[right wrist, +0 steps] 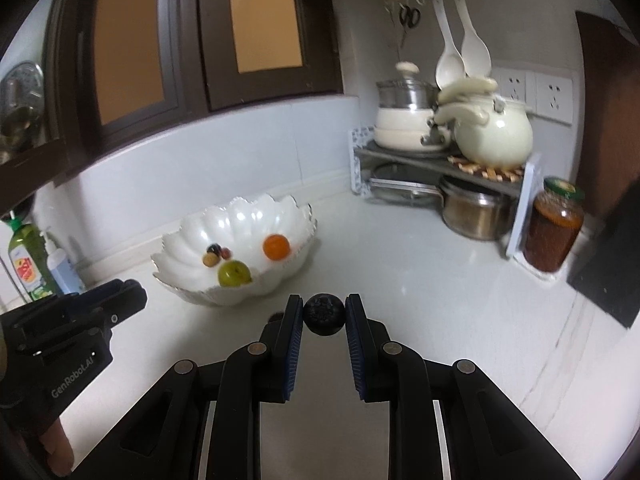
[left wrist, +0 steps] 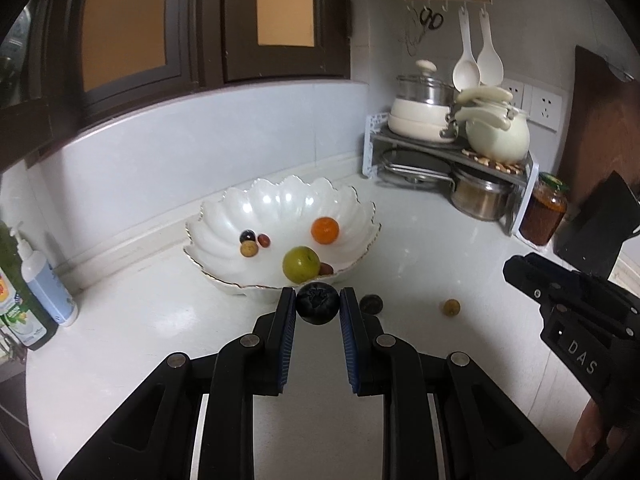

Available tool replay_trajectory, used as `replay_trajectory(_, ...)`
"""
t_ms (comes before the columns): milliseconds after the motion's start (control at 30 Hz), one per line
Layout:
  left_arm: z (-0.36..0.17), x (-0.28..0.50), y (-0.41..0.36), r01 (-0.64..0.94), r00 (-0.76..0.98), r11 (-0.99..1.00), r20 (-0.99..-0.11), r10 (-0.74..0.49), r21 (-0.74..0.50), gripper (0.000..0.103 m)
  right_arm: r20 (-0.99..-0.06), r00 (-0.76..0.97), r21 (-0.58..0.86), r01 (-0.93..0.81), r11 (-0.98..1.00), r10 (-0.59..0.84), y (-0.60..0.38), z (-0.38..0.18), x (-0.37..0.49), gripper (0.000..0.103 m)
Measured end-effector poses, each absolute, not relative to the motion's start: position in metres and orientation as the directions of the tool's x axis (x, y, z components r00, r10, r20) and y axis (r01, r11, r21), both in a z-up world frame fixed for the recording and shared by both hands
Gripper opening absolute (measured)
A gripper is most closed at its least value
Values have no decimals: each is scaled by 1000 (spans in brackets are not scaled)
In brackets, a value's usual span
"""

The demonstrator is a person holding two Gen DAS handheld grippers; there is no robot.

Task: Organize fruits
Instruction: 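Carry both dark plums in both grippers up over the white bowl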

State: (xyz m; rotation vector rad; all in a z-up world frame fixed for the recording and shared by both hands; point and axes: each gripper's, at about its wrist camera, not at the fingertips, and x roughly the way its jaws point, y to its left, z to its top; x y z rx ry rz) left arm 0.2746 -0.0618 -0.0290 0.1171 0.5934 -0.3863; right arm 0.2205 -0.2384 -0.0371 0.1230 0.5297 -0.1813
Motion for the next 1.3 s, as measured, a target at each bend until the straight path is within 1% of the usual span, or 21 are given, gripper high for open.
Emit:
replay_trajectory(267,-11,267,-50,348,799,938,-525,-293,5,23,-464,879,60,155,986,-109,-230,-15,223,23)
replay_trajectory(633,6,274,-40,317,825,948,-495,-272,8,23,-428,903,53,79,995,-49,-216,4,236,23)
replay_trajectory(867,14,286,-33,294,843,956,-474,-253,14,23,-400,915,34,61,998,-42,-208,15,249,23)
replay_trajectory(1300,35,314,-30,283,869,958,-433,-237,43,23,-383,923,12,50,999,-41,-203,29,287,23)
